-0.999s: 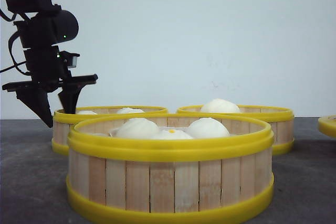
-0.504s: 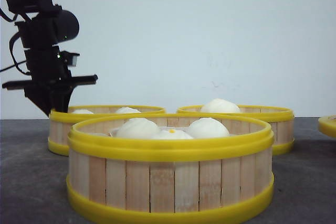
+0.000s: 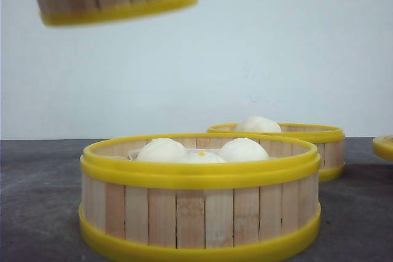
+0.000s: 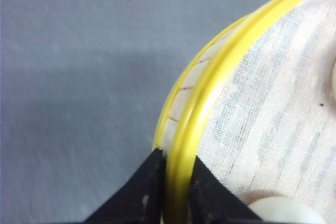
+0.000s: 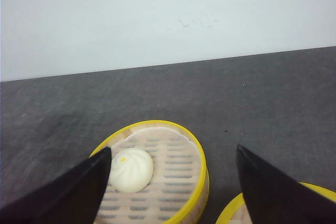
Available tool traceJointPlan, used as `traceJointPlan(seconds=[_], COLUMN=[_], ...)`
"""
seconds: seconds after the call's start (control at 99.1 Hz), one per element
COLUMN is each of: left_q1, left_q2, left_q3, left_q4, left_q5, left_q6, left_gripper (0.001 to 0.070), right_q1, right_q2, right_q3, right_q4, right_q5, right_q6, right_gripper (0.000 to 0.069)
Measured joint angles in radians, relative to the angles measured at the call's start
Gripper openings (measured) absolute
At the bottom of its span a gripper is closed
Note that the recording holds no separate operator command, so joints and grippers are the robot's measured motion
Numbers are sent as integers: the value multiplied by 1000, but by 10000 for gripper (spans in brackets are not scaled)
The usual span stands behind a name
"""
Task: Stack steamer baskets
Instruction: 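Carry the basket over the nearest basket and lower it on top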
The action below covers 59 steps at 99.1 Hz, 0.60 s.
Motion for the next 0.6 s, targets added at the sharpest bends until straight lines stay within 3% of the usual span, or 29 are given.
traceJointPlan(seconds=[0.081,0.272,0.595], left_q1=[-13,-78,-218], left_q2=[-60,-201,-316], left_q3=[-3,-39,-441], left_q4=[-64,-139,6], left_q5=[33,49,43], left_q6=[1,26,-13], left_gripper=[27,27,27], right_q1=[16,57,83], right_q2=[0,0,0], right_q3=[0,0,0], right_q4=[0,0,-23], right_q5=[0,0,-1], right_q6=[0,0,0], right_gripper=[469,469,469])
